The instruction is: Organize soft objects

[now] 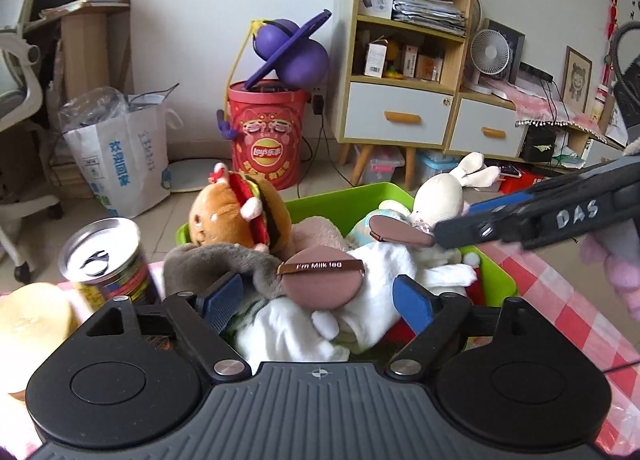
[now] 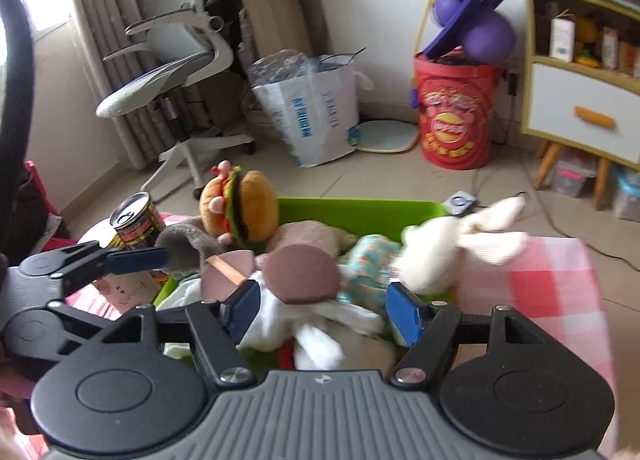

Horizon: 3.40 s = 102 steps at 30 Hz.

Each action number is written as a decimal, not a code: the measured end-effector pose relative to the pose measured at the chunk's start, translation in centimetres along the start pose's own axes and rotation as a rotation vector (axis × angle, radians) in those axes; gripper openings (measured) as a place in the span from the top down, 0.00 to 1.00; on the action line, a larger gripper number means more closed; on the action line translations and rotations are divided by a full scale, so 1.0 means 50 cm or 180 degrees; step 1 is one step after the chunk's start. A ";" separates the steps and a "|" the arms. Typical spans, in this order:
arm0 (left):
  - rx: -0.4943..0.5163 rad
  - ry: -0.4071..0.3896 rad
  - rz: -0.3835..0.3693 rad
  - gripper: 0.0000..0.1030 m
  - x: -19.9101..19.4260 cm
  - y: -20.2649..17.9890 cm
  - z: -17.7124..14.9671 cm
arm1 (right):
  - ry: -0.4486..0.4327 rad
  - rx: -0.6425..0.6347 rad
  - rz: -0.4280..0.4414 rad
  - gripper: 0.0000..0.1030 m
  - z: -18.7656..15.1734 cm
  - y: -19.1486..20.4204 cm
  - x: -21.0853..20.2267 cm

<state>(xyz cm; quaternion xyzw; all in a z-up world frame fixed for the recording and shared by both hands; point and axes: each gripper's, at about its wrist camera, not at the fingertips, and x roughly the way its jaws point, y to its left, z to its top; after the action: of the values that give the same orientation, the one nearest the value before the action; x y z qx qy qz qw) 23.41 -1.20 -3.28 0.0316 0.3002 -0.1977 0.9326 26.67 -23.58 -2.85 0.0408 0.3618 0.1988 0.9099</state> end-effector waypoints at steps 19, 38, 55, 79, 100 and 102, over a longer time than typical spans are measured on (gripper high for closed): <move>-0.0377 0.0313 0.0526 0.05 -0.273 -0.020 -0.115 | -0.0034 0.0616 -0.0281 0.48 -0.174 0.034 -0.246; -0.0883 0.0603 0.0667 0.05 -0.376 -0.084 -0.205 | -0.0029 0.0513 -0.0573 0.39 -0.265 0.231 -0.311; -0.0954 0.0686 0.0814 0.05 -0.368 -0.090 -0.183 | 0.0129 0.0609 -0.0825 0.35 -0.270 0.227 -0.287; -0.0914 0.0807 0.0996 0.05 -0.359 -0.102 -0.187 | 0.0129 0.0538 -0.0795 0.35 -0.275 0.243 -0.291; -0.0877 0.0774 0.1132 0.05 -0.352 -0.118 -0.174 | 0.0116 0.0487 -0.0848 0.34 -0.275 0.243 -0.295; -0.0865 0.0779 0.1132 0.05 -0.351 -0.120 -0.175 | 0.0115 0.0500 -0.0846 0.34 -0.275 0.242 -0.296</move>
<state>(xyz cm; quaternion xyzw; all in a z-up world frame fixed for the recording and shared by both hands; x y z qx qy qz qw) 3.29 0.95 -0.03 -0.0181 0.4243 0.0170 0.9052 3.62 -19.25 -0.82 0.0600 0.3947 0.0483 0.9156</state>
